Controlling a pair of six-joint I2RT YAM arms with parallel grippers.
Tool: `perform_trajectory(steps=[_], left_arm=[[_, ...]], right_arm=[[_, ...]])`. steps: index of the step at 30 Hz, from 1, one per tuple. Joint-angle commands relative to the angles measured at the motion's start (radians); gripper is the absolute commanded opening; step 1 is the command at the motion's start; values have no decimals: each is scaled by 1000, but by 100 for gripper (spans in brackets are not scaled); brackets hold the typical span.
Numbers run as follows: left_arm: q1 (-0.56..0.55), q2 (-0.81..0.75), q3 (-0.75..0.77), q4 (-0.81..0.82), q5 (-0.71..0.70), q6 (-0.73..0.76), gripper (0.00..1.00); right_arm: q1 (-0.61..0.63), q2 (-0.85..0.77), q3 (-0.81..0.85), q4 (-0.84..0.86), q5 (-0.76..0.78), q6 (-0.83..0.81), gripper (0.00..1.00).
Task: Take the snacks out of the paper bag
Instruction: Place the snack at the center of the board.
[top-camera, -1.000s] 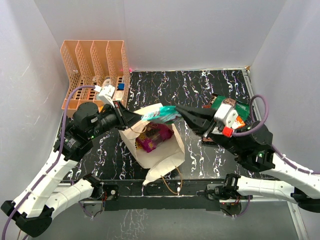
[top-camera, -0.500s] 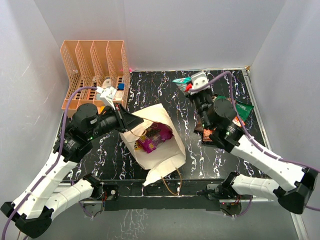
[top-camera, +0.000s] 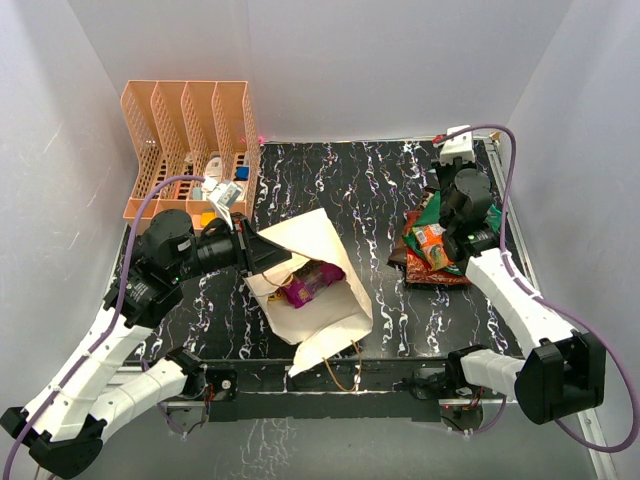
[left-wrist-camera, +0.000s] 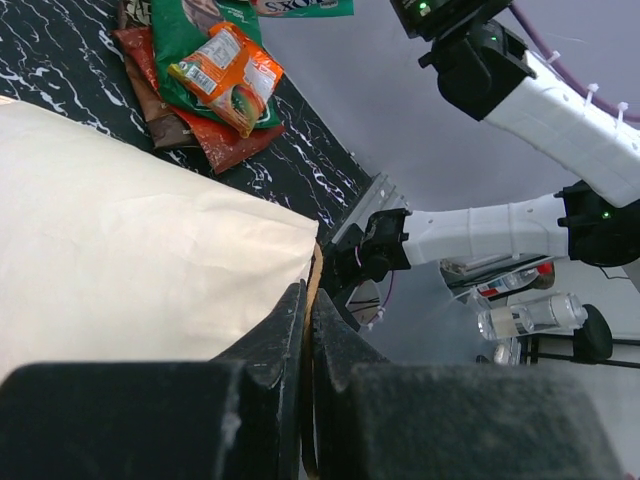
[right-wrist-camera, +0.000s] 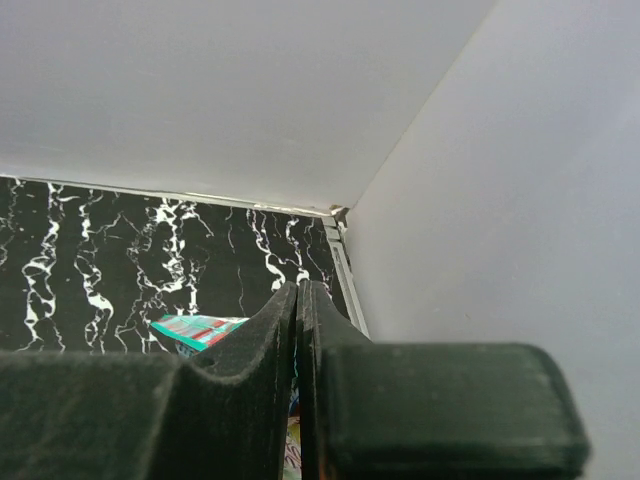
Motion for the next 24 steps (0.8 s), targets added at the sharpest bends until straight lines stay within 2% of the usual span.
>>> perform_trajectory(steps=[1,6,11,20,22,23,24], left_arm=[[1,-11,-4,10,50,29,0],[0,-9,-1,4,55,24,0],[1,-13,16,-29,62,30,0],[1,9,10,-5,59,21,0],[1,18,11,5,64,17,0],[1,22,13,3,67,17,0],[1,25,17,0,69,18,0]], right_arm=[[-26,4,-91,112,-54,10,7],[-26,66,-297,214,-185,207,7],[-26,98,-418,264,-321,377,7],[-26,65,-453,255,-292,396,8],[-26,42,-430,217,-290,400,11],[-26,27,-414,192,-288,400,16],[-26,9,-398,171,-287,398,25]])
